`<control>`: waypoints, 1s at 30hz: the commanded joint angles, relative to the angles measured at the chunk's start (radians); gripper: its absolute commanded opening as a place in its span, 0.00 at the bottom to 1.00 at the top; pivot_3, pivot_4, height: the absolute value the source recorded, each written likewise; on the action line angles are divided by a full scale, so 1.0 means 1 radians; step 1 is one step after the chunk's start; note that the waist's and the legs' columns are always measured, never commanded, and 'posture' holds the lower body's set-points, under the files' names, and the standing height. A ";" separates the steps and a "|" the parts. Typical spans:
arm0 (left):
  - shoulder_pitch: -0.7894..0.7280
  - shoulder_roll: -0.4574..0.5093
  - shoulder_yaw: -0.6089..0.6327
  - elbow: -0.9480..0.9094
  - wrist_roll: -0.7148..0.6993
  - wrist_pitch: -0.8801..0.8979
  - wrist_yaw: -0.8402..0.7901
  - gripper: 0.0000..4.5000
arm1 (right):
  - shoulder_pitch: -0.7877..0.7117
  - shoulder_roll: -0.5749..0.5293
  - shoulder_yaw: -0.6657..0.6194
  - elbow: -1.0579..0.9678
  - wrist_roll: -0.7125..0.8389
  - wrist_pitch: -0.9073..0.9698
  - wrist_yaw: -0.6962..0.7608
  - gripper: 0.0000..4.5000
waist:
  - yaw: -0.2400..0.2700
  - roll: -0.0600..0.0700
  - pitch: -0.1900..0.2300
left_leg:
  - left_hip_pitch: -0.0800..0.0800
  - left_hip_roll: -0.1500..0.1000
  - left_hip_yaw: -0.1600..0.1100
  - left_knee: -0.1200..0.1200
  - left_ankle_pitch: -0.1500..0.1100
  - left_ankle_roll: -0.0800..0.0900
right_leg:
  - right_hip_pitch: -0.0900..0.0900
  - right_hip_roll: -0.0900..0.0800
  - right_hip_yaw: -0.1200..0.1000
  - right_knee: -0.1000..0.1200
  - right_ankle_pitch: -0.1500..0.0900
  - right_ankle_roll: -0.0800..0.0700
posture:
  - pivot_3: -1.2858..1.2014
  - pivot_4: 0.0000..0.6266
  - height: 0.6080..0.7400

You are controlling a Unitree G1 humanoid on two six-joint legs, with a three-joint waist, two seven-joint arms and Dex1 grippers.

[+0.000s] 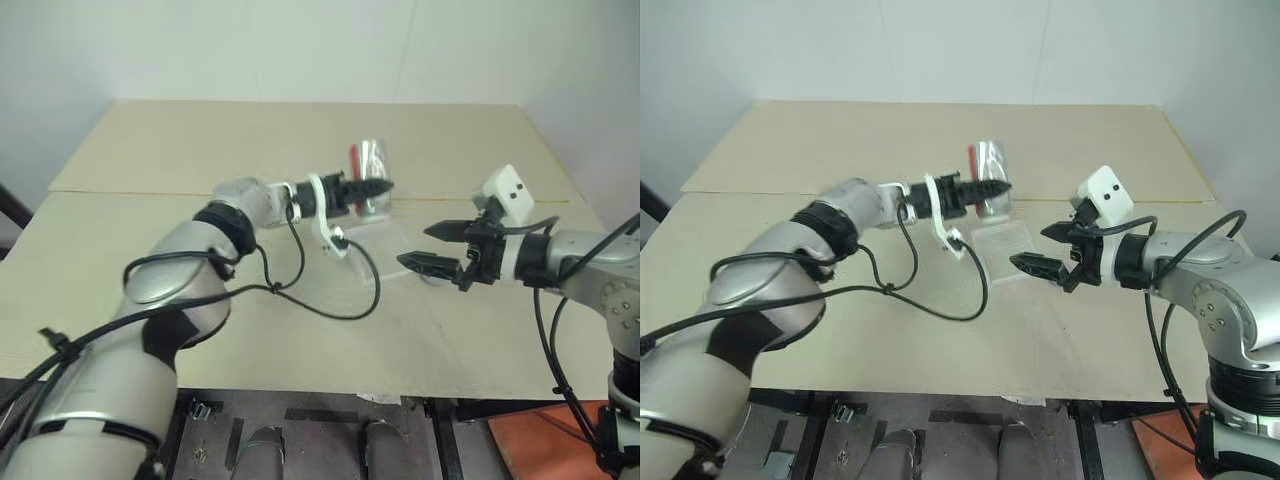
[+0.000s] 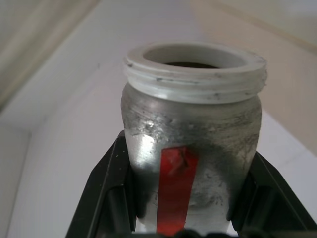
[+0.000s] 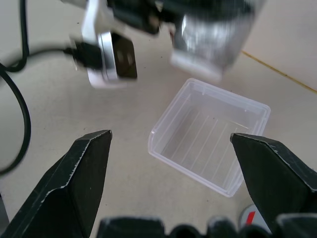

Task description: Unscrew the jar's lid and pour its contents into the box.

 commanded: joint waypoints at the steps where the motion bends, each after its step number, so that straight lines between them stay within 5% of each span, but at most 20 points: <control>1: -0.059 -0.024 -0.052 0.046 0.047 0.092 0.031 0.42 | -0.036 -0.009 -0.024 -0.033 0.021 -0.002 -0.021 0.99 | -0.001 0.000 0.000 | 0.000 0.000 0.000 0.000 0.000 0.000 | 0.000 0.000 0.000 0.000 0.000 0.000 | 0.52 0.24 1.00; 16: -0.040 -0.020 0.067 0.076 -0.147 0.007 -0.073 0.42 | 0.011 -0.002 -0.045 -0.097 0.072 -0.018 -0.092 0.99 | 0.000 0.000 0.000 | -0.001 0.000 0.000 0.000 0.000 0.000 | 0.000 0.000 0.000 0.001 0.000 0.000 | 0.52 0.24 1.00; 24: 0.072 0.083 0.549 0.046 -0.731 -0.267 -0.616 0.42 | 0.045 -0.001 -0.060 -0.094 0.064 -0.081 -0.086 0.99 | -0.004 0.000 0.000 | 0.000 0.000 0.000 0.000 0.004 -0.006 | 0.000 0.000 0.000 0.001 0.000 0.000 | 0.52 0.24 1.00; 30: 0.308 0.045 0.973 -0.190 -1.339 0.006 -1.218 0.42 | 0.060 0.027 -0.060 -0.087 0.047 -0.158 -0.099 0.99 | -0.010 0.000 0.000 | 0.001 0.001 0.000 0.000 0.006 -0.010 | 0.001 -0.001 0.000 0.005 0.000 0.000 | 0.52 0.24 1.00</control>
